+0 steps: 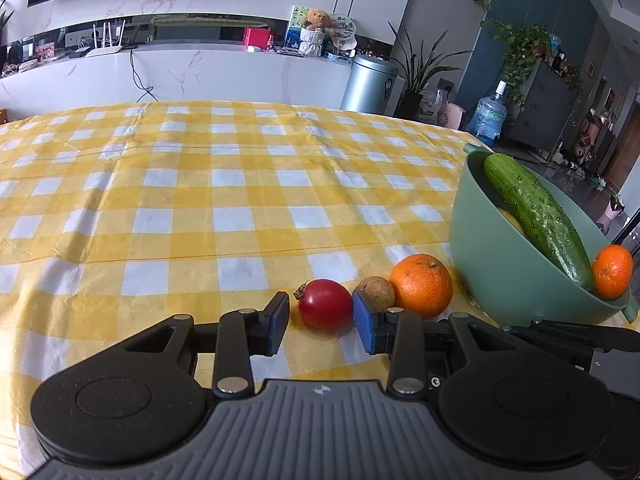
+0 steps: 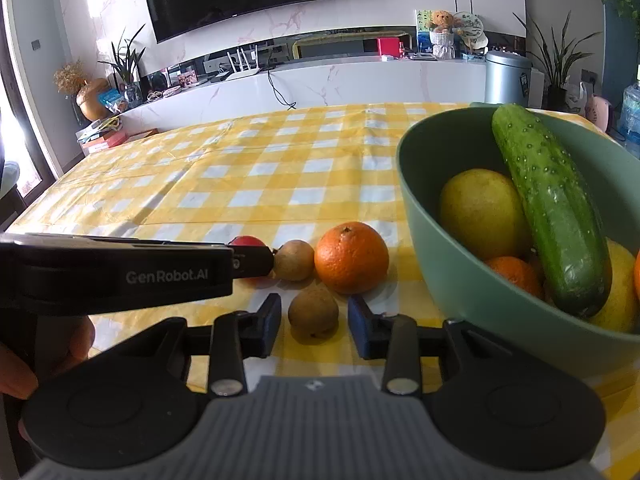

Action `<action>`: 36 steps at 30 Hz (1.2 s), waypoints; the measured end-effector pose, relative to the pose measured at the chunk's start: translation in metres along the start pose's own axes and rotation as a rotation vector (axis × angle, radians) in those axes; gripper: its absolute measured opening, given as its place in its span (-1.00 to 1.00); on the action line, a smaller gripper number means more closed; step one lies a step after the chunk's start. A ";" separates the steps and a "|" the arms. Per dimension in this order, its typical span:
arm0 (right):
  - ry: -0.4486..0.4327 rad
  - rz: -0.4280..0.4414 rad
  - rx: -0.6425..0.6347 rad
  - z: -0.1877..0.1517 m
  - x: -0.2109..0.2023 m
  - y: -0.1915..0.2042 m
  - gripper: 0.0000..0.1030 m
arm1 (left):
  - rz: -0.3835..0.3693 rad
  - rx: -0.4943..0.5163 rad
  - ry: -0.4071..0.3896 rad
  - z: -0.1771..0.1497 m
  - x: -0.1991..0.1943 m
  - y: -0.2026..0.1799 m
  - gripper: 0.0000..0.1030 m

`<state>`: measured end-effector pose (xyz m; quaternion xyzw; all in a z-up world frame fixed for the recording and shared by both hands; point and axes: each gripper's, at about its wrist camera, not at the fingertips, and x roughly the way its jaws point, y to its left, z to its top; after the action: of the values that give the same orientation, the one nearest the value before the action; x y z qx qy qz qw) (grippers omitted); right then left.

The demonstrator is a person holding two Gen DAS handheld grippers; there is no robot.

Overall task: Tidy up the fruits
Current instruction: 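Move the left tool onto the red cherry tomato and close its fingers, then carry the cherry tomato into the green colander while the right tool grasps a kiwi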

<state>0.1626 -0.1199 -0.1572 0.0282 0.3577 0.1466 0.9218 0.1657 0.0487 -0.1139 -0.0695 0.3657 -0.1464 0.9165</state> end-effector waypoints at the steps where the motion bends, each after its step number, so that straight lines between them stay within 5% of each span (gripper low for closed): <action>1: 0.000 0.001 -0.003 0.000 0.000 0.001 -0.38 | -0.001 -0.004 -0.001 0.000 0.000 0.000 -0.17; 9: 0.001 0.008 -0.009 -0.001 0.000 0.002 -0.51 | 0.007 0.031 0.000 0.000 -0.001 -0.006 -0.34; 36: -0.079 0.069 -0.035 0.001 -0.041 0.006 -0.53 | 0.061 0.012 -0.058 -0.003 -0.056 -0.028 -0.35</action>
<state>0.1327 -0.1264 -0.1292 0.0302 0.3173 0.1833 0.9299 0.1188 0.0401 -0.0736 -0.0571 0.3401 -0.1184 0.9312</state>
